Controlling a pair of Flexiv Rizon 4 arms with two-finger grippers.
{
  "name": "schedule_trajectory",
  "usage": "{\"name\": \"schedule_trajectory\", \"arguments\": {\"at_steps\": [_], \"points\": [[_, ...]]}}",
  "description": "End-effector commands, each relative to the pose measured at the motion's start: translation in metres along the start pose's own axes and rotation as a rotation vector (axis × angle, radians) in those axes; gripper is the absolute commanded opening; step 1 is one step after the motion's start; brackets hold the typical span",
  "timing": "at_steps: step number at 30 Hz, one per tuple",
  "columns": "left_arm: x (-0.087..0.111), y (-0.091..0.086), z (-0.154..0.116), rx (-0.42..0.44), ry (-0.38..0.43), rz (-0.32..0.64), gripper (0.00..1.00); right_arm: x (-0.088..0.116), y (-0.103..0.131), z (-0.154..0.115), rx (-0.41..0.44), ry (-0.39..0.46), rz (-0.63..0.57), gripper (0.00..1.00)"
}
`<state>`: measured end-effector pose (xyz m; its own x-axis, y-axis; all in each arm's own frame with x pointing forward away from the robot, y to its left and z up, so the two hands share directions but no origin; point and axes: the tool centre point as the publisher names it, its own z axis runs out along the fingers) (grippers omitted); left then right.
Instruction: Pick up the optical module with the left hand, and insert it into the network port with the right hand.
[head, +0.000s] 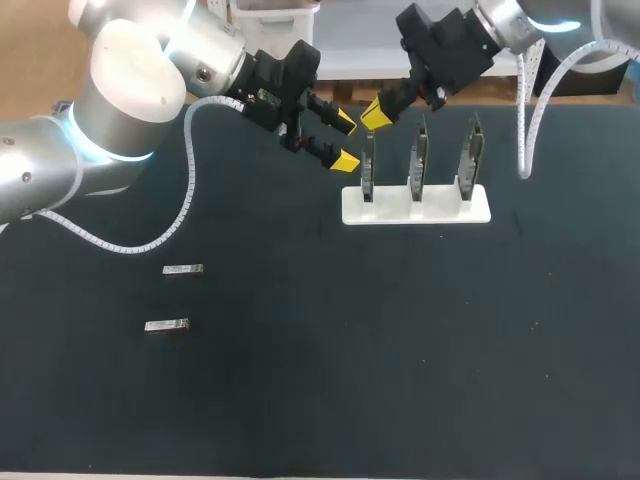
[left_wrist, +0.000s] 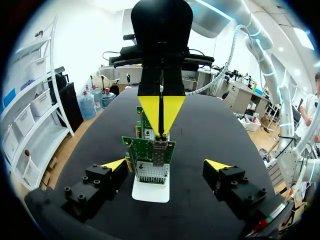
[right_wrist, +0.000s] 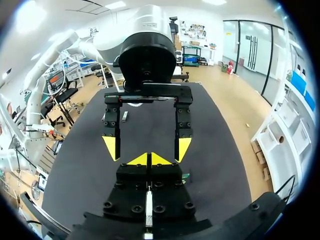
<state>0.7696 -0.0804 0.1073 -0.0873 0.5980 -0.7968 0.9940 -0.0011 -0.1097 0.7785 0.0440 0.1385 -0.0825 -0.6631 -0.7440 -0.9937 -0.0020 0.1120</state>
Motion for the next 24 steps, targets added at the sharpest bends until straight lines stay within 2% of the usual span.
{"name": "schedule_trajectory", "arguments": {"at_steps": [1, 6, 11, 19, 24], "points": [[0.000, 0.000, 0.000, -0.001, 0.003, -0.001, 1.00, 0.013, -0.002, 0.010, 0.000, -0.001, 0.005, 0.00], [0.000, 0.000, 0.000, -0.001, 0.003, -0.001, 1.00, 0.010, -0.002, 0.007, 0.000, -0.018, 0.007, 0.00], [0.000, 0.000, 0.000, -0.001, 0.003, -0.001, 1.00, -0.001, 0.000, -0.001, -0.011, -0.071, 0.003, 0.00], [0.000, 0.000, 0.000, -0.001, 0.003, -0.001, 1.00, -0.023, 0.002, -0.025, -0.016, -0.172, -0.010, 0.00], [0.000, 0.000, 0.000, -0.001, 0.003, -0.001, 1.00, -0.024, 0.001, -0.042, 0.012, -0.191, -0.021, 0.00]]}}
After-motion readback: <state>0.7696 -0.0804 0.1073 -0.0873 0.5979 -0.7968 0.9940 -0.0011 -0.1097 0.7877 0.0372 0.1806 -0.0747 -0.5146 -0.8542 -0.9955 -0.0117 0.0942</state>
